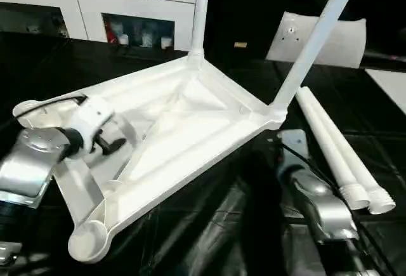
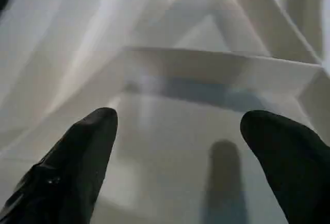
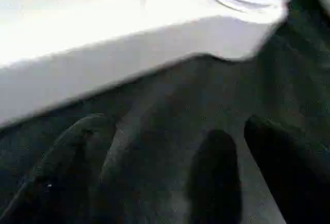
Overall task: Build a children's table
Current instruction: Rotate table base
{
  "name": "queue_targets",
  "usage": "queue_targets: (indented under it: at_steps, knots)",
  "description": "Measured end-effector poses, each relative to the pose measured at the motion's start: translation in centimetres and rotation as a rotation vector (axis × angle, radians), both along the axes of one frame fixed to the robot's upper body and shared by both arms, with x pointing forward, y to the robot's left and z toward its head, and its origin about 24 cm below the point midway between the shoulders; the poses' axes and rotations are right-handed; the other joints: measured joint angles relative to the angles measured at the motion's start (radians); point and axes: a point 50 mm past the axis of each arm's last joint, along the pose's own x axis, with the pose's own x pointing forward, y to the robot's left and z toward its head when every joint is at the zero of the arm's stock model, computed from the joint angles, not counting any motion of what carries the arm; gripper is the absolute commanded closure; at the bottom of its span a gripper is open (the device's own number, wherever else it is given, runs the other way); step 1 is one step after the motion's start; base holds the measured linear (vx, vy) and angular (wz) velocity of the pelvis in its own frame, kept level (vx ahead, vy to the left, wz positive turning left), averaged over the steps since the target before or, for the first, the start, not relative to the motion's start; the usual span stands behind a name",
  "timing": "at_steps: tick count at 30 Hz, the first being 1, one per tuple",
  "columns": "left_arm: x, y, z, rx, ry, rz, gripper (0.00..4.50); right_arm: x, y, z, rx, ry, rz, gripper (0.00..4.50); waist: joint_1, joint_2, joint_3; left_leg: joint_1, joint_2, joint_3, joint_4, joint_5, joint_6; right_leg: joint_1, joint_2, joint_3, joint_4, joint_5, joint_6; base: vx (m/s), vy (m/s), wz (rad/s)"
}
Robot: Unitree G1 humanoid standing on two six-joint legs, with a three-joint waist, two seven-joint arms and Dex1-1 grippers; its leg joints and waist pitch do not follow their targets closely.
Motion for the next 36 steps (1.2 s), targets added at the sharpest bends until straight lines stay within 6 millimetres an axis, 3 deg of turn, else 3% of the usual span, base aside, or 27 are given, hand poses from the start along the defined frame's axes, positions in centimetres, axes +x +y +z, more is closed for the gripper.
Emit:
queue_targets:
  at_steps: [7,10,16,22,27,32,36]
  knots:
    - [-1.1,-1.1,0.1,-0.044,0.095,-0.15,0.1,2.0,1.7,-0.1,0.021,0.001,0.074,0.0,-0.006,-0.001,-0.001,0.0,0.003,0.002,0.0,0.001,0.0,-0.001,0.001,0.0,0.001,0.0,-0.003,0.0,0.0,0.0]
    - [-2.4,-1.4,-0.1,-0.084,0.172,-0.246,0.1,3.1,2.3,-0.1,0.014,0.004,0.094,0.0,-0.024,-0.002,-0.001,0.001,0.004,0.004,0.0,0.001,0.0,-0.001,0.002,0.001,0.002,0.0,-0.003,0.0,0.0,0.0]
    - [-3.8,-4.0,-1.1,-0.22,0.281,-0.385,0.1,4.6,3.8,0.9,0.033,-0.019,0.118,0.0,-0.021,-0.002,-0.001,-0.002,0.006,0.006,0.0,0.002,0.001,-0.004,0.003,0.0,0.003,0.0,-0.005,0.0,0.0,0.0]
    - [-1.1,-6.4,-2.3,-0.26,0.184,-0.353,0.1,5.7,5.1,2.5,0.06,-0.093,0.173,0.0,-0.01,-0.001,-0.001,-0.003,0.007,0.008,0.0,0.008,0.004,-0.005,0.003,0.0,0.003,0.004,-0.008,0.0,0.0,0.0]
    - [2.3,-9.6,-0.6,-0.302,0.0,-0.368,0.1,4.9,9.3,2.9,0.126,-0.135,0.365,0.0,0.002,0.001,0.001,-0.006,0.009,0.009,0.0,0.012,0.004,-0.008,0.003,-0.001,0.003,0.008,-0.01,0.0,0.0,0.0]
    - [4.0,-9.6,-0.7,-0.279,-0.074,-0.304,0.1,5.4,7.3,3.4,0.091,-0.174,0.321,0.0,0.009,0.007,0.004,-0.008,0.009,0.014,0.0,0.014,0.006,-0.008,0.001,-0.001,0.002,0.01,-0.01,0.0,0.0,0.0]
    - [4.4,-10.0,-0.8,-0.312,-0.12,-0.291,0.1,5.5,5.4,5.0,0.069,-0.267,0.289,0.0,0.008,0.011,0.007,-0.014,0.01,0.016,0.0,0.015,0.007,-0.014,0.001,-0.001,0.002,0.011,-0.01,0.0,0.0,0.0]
